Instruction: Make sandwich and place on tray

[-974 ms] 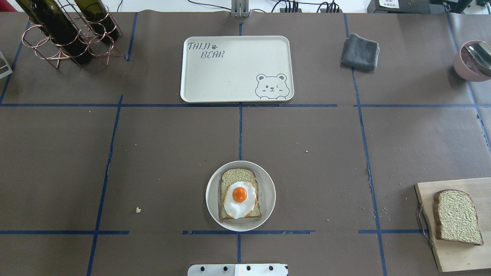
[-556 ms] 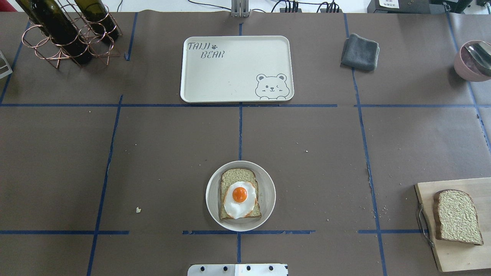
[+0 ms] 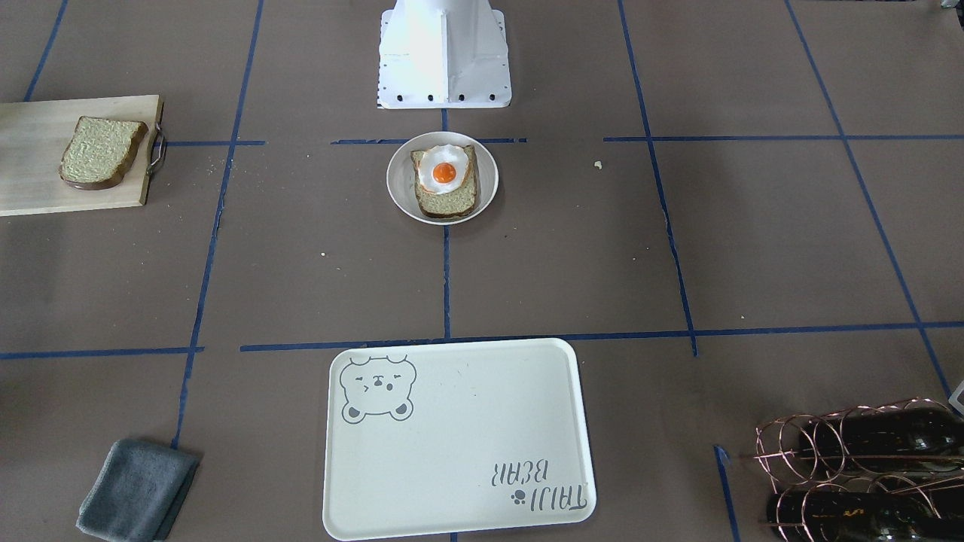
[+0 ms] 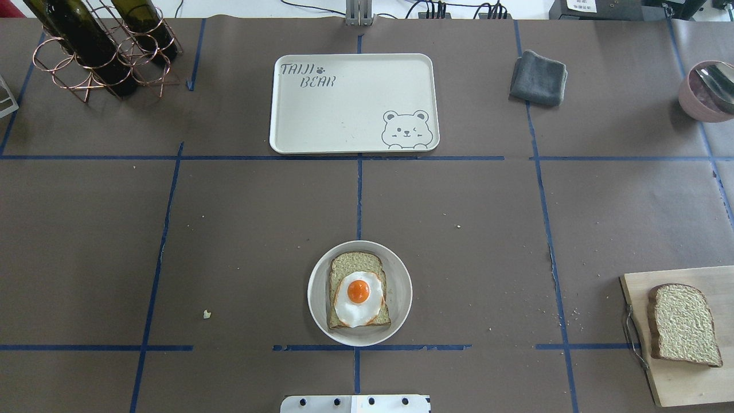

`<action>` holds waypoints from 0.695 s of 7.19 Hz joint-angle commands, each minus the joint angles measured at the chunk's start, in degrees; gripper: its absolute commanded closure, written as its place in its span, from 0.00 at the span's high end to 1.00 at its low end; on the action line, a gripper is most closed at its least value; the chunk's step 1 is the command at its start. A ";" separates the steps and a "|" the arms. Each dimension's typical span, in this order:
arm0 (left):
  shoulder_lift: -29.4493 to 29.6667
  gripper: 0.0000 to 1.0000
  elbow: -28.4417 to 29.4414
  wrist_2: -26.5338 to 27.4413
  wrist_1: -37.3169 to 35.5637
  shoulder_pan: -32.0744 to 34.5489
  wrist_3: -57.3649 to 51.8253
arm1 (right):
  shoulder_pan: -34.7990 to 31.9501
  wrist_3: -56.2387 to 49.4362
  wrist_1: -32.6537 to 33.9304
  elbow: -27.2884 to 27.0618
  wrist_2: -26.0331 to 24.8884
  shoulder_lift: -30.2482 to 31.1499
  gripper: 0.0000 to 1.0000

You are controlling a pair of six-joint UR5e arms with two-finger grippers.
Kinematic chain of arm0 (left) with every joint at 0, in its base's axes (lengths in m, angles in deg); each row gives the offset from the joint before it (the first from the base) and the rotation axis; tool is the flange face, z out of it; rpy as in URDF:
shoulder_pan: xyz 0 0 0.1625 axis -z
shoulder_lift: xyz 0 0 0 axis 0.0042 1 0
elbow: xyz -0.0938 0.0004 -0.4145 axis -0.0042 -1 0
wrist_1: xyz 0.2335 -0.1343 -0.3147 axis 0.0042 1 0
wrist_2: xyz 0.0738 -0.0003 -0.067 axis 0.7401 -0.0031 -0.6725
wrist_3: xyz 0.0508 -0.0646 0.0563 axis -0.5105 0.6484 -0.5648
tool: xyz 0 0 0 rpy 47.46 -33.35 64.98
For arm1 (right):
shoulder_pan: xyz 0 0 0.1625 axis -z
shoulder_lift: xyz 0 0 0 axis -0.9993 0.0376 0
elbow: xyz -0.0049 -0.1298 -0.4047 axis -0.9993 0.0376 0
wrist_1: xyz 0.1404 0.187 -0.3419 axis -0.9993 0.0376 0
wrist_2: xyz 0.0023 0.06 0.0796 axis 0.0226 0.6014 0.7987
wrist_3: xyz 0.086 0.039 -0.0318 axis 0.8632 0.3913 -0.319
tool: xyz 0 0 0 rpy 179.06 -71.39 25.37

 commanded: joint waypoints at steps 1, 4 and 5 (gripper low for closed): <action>1.91 1.00 -1.09 -1.27 0.79 -3.29 0.03 | 0.43 0.06 -0.18 -2.02 6.34 1.50 1.00; 3.77 1.00 -1.26 -8.13 0.70 -7.78 4.13 | 5.50 16.39 -12.50 -7.29 4.88 8.96 1.00; 4.12 1.00 -1.96 -8.05 0.96 -8.14 5.73 | 9.97 24.59 -25.98 -7.30 0.86 15.42 1.00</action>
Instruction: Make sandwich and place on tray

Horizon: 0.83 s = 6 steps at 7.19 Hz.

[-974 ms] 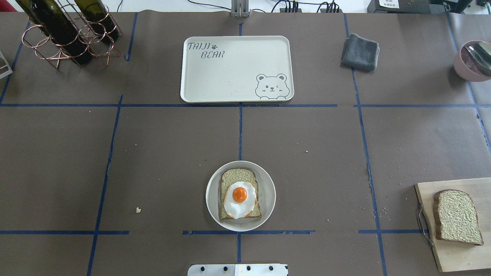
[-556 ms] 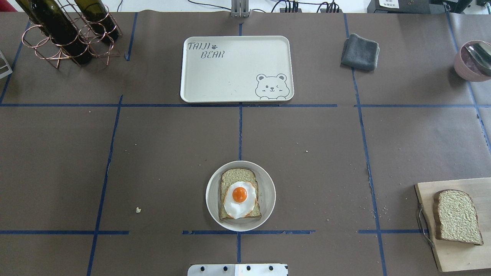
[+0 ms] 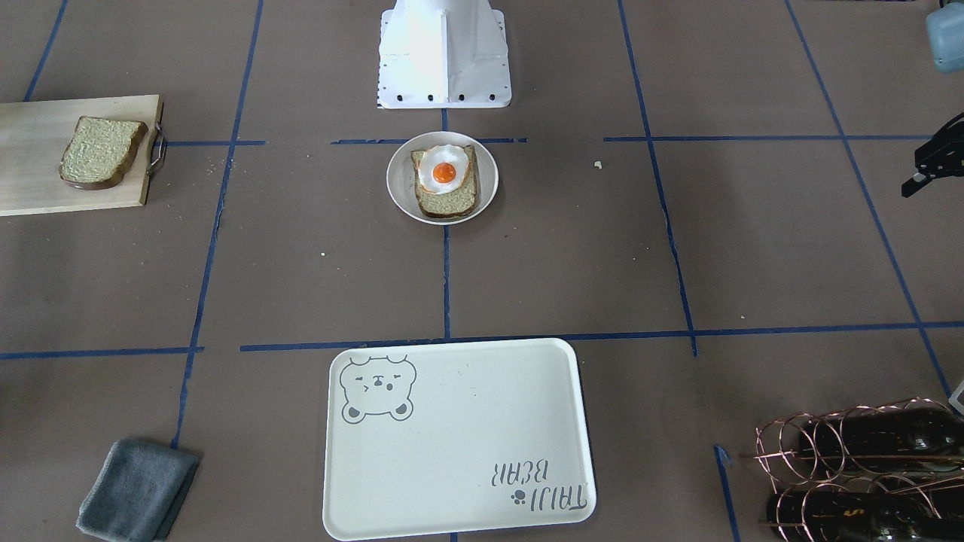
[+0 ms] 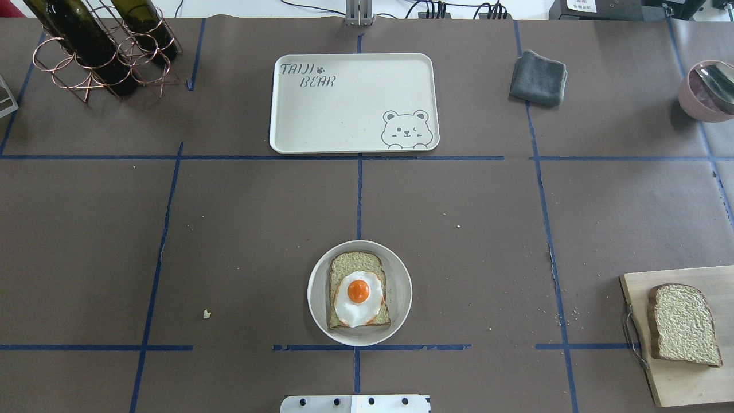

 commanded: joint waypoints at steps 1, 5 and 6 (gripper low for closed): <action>0.55 1.00 -1.50 -0.53 0.45 -1.78 3.96 | 10.23 22.74 -26.54 -0.63 -7.87 9.07 1.00; 1.87 1.00 -6.42 4.39 6.76 -10.56 27.31 | 24.75 41.39 -45.10 -0.63 -15.62 19.71 1.00; 1.87 1.00 -6.51 4.39 9.04 -11.97 31.10 | 26.70 41.85 -45.74 -0.63 -16.70 21.39 1.00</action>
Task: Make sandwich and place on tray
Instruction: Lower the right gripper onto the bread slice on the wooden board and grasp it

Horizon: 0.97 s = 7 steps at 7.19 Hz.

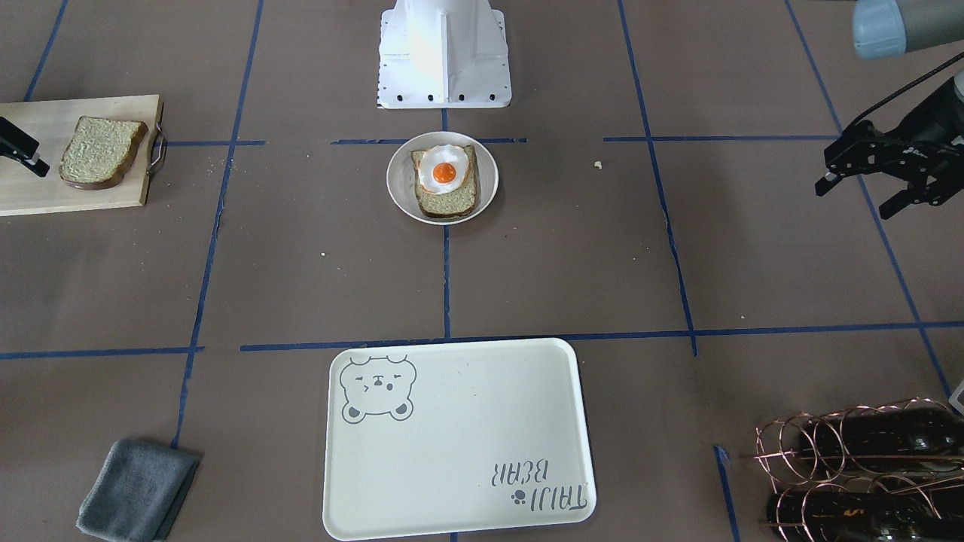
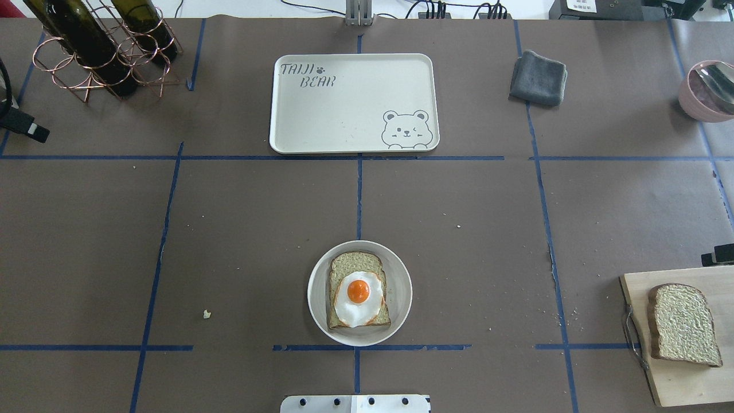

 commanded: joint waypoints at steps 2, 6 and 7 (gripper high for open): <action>-0.03 1.00 -0.75 0.25 7.16 -4.90 12.23 | 6.89 4.68 -5.39 -0.02 -2.35 4.99 1.00; -0.03 1.00 -0.75 0.25 7.97 -5.35 13.14 | 16.65 10.42 -7.34 0.33 -7.63 5.00 0.99; -0.03 1.00 -0.75 0.25 7.89 -5.35 13.14 | 17.53 10.33 -7.34 0.34 -7.62 5.08 0.96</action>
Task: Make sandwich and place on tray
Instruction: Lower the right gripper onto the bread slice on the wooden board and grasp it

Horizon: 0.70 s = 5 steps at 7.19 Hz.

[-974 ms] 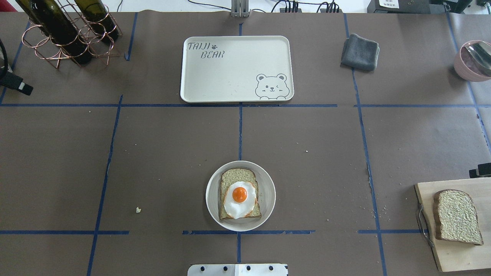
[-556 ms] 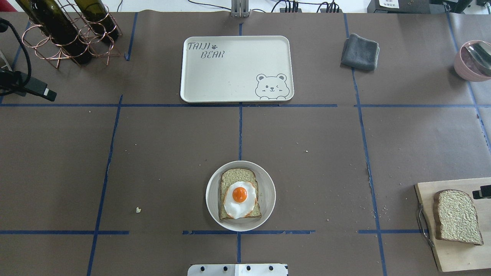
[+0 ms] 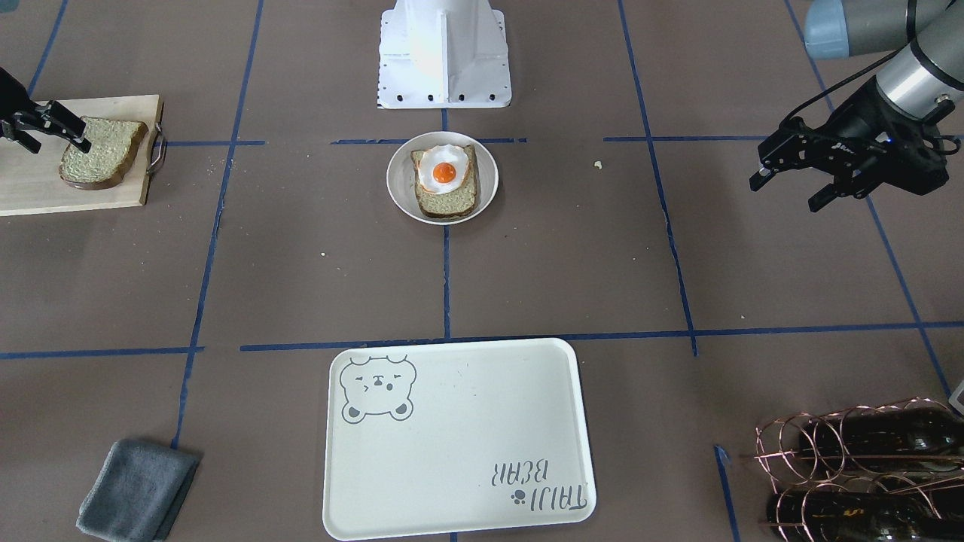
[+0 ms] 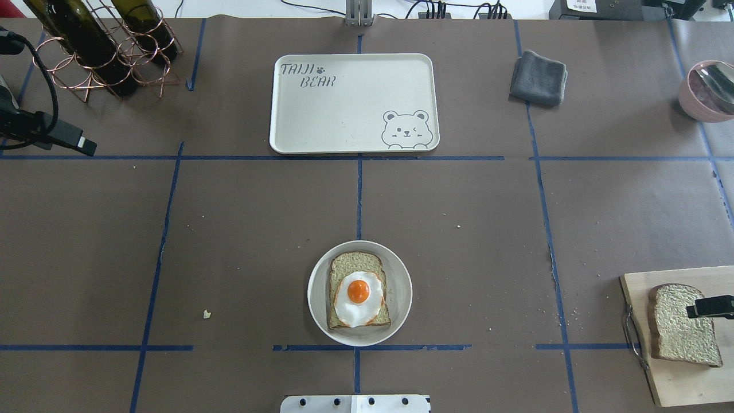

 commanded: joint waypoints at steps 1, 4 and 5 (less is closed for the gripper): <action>0.00 1.00 -0.09 0.00 0.05 -0.03 0.03 | 2.32 0.23 -0.14 0.87 -0.13 0.08 0.84; -0.09 1.00 -0.44 0.00 0.05 0.06 0.03 | 2.41 0.23 -0.14 1.76 0.39 0.26 0.62; -0.09 1.00 -0.53 0.00 -0.04 0.06 0.03 | 2.41 0.23 -0.14 1.85 0.39 0.26 0.51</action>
